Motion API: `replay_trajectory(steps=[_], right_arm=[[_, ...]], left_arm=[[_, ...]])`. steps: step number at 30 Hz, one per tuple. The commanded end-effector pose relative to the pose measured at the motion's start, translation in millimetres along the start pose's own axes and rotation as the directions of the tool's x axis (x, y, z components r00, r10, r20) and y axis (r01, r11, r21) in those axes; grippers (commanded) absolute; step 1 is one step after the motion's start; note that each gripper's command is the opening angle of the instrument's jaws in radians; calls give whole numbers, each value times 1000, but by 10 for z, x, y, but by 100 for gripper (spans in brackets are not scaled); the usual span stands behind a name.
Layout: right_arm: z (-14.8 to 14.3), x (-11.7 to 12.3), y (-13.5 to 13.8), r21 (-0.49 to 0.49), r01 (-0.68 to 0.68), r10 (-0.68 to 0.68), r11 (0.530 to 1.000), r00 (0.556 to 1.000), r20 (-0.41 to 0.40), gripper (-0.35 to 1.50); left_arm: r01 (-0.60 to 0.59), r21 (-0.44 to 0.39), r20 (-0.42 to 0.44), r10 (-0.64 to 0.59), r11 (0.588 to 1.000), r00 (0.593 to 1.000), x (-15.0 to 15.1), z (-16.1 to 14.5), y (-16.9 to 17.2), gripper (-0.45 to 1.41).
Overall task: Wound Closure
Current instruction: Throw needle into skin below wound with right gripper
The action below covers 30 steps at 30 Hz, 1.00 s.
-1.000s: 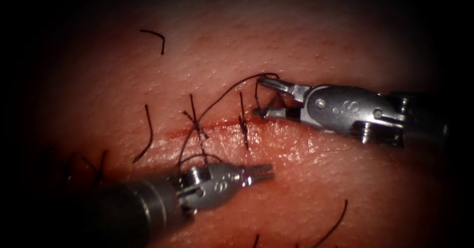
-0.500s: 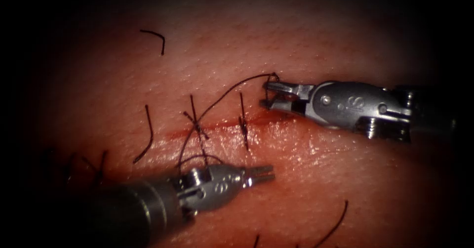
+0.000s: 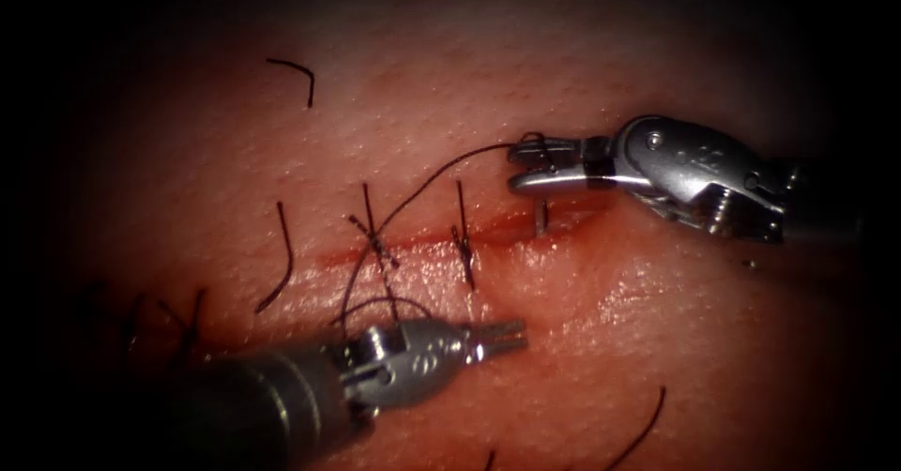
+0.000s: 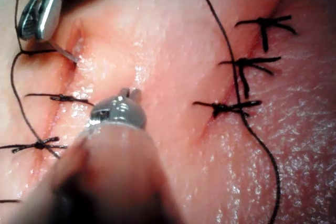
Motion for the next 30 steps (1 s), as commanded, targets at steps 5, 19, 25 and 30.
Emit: replay_trajectory(steps=[5,19,25,30], right_arm=[[5,-4,24,23,-7,8,1000,1000,-26,-35],[-2,-36,23,73,-273,274,959,962,1,-35],[5,-38,15,114,-532,535,839,845,8,-35],[14,-38,5,155,-549,555,822,832,0,-35]], left_arm=[[-1,-2,-3,1,1000,1000,0,8,-2,-11],[0,1,-2,0,1000,1000,1,11,-1,-11],[-1,-4,-2,1,1000,1000,0,10,-1,-11],[-2,-5,-2,2,1000,1000,-1,9,-1,-11]])
